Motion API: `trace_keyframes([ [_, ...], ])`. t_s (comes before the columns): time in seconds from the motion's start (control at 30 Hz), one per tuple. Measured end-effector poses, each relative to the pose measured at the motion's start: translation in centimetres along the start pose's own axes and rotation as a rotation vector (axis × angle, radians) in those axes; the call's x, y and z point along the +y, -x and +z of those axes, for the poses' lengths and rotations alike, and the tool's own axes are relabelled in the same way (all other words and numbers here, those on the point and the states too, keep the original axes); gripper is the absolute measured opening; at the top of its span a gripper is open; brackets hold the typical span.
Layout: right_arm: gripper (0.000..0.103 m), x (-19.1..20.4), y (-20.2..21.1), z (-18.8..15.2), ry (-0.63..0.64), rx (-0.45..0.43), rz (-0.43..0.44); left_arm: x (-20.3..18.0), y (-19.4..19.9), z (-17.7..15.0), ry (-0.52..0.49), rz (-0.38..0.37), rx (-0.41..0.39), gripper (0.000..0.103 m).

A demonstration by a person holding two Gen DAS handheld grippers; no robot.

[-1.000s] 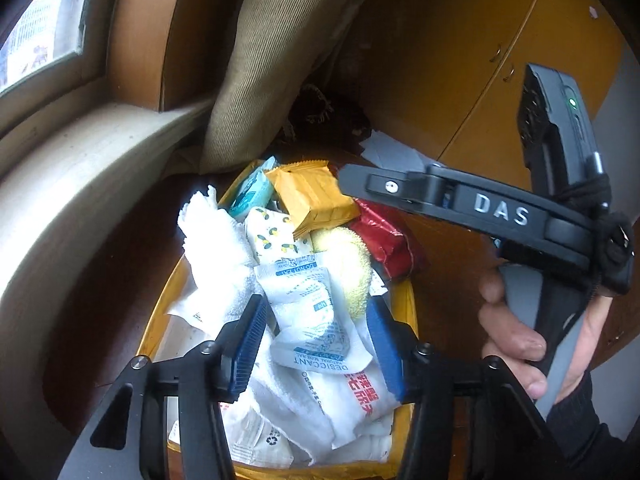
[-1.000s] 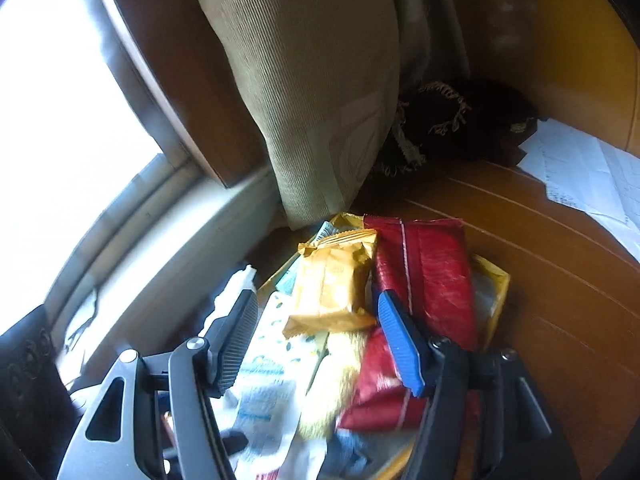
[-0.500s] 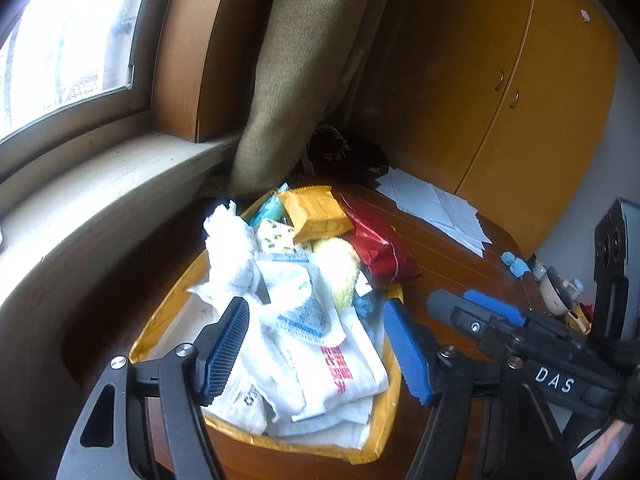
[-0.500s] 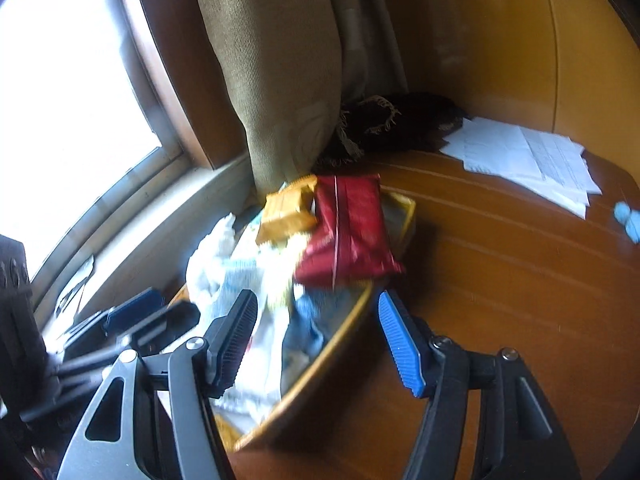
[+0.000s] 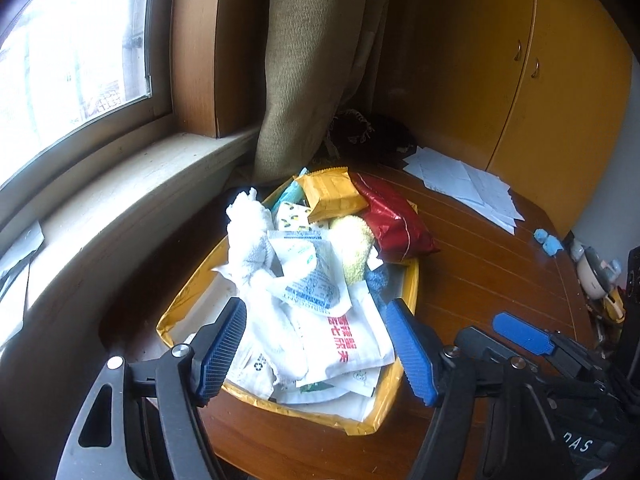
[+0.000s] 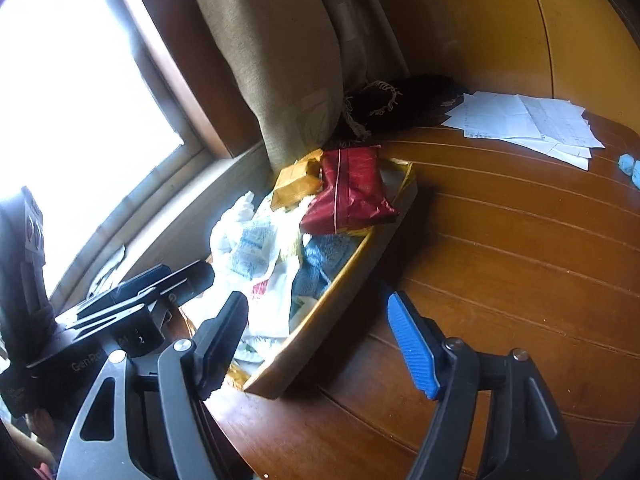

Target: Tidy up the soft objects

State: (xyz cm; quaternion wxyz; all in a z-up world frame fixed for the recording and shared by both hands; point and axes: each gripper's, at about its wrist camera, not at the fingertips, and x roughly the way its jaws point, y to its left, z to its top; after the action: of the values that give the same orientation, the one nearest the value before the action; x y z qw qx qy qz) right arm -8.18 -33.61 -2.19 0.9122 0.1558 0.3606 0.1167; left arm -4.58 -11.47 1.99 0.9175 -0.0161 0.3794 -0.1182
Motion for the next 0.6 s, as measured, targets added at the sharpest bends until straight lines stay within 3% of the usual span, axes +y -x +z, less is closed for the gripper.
trace_keyframes([
  [0.3, 0.072, 0.6, 0.0, -0.2, 0.020, 0.001, -0.031, 0.9, -0.2, -0.1, -0.002, 0.057, 0.003, 0.076],
  [0.6, 0.072, 1.6, -0.9, -0.2, 0.019, 0.016, -0.024, 2.5, -0.6, -0.1, 0.019, 0.067, 0.006, 0.076],
])
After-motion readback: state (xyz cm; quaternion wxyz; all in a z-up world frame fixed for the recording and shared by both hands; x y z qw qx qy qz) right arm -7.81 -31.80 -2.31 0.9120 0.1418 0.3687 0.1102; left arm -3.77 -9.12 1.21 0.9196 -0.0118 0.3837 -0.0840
